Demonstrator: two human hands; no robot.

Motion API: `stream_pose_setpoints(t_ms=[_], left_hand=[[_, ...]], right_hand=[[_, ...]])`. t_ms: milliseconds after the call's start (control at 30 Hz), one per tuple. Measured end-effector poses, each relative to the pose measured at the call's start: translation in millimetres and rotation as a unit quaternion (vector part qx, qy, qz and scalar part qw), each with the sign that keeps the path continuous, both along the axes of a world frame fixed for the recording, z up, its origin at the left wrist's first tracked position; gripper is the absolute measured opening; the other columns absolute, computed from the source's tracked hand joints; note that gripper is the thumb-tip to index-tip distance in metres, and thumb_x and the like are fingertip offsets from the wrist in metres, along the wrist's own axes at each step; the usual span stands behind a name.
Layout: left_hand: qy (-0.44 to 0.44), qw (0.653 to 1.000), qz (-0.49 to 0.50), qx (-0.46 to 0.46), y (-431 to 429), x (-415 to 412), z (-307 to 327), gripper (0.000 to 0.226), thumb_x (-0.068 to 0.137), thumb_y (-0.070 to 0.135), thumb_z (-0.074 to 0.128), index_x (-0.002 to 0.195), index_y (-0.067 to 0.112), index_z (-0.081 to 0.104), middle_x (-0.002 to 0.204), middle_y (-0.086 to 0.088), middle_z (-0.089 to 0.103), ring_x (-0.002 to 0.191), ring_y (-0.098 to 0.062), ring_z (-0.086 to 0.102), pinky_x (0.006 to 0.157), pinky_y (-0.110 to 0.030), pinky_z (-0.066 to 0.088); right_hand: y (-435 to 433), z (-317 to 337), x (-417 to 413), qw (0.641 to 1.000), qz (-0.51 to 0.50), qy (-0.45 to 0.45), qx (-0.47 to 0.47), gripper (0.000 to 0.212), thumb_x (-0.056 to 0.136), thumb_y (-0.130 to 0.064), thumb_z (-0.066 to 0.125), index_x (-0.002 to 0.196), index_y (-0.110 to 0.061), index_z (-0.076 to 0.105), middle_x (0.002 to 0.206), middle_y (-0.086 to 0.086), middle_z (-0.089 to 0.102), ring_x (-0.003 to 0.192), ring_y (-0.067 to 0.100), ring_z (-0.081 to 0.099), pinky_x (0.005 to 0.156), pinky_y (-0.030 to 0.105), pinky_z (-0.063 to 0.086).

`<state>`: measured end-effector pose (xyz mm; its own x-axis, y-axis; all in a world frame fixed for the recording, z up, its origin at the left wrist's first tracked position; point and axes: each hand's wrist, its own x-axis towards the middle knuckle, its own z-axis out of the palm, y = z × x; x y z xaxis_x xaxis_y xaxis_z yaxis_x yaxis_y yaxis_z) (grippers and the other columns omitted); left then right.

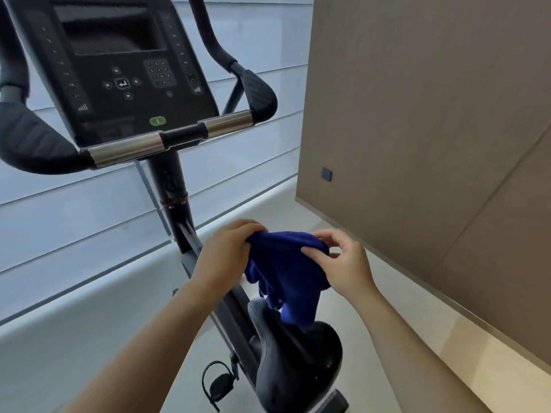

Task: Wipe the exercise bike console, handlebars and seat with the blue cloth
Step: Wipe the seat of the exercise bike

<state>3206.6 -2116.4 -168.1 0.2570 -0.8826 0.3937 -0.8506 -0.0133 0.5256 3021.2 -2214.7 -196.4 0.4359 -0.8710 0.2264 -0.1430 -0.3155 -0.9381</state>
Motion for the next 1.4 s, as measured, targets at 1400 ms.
stream_pose_setpoints(t_ms=[1400], left_hand=[[0.031,0.891,-0.426,0.157,-77,79,-56,0.012,0.08,0.013,0.048,0.09,0.019,0.048,0.095,0.0,0.05,0.083,-0.016,0.049,0.071,-0.026,0.037]], right_hand=[[100,-33,54,0.902,-0.349,0.228,0.115,0.011,0.077,-0.034,0.067,0.073,-0.026,0.061,0.067,-0.016,0.061,0.063,0.004,0.056,0.052,0.013,0.038]])
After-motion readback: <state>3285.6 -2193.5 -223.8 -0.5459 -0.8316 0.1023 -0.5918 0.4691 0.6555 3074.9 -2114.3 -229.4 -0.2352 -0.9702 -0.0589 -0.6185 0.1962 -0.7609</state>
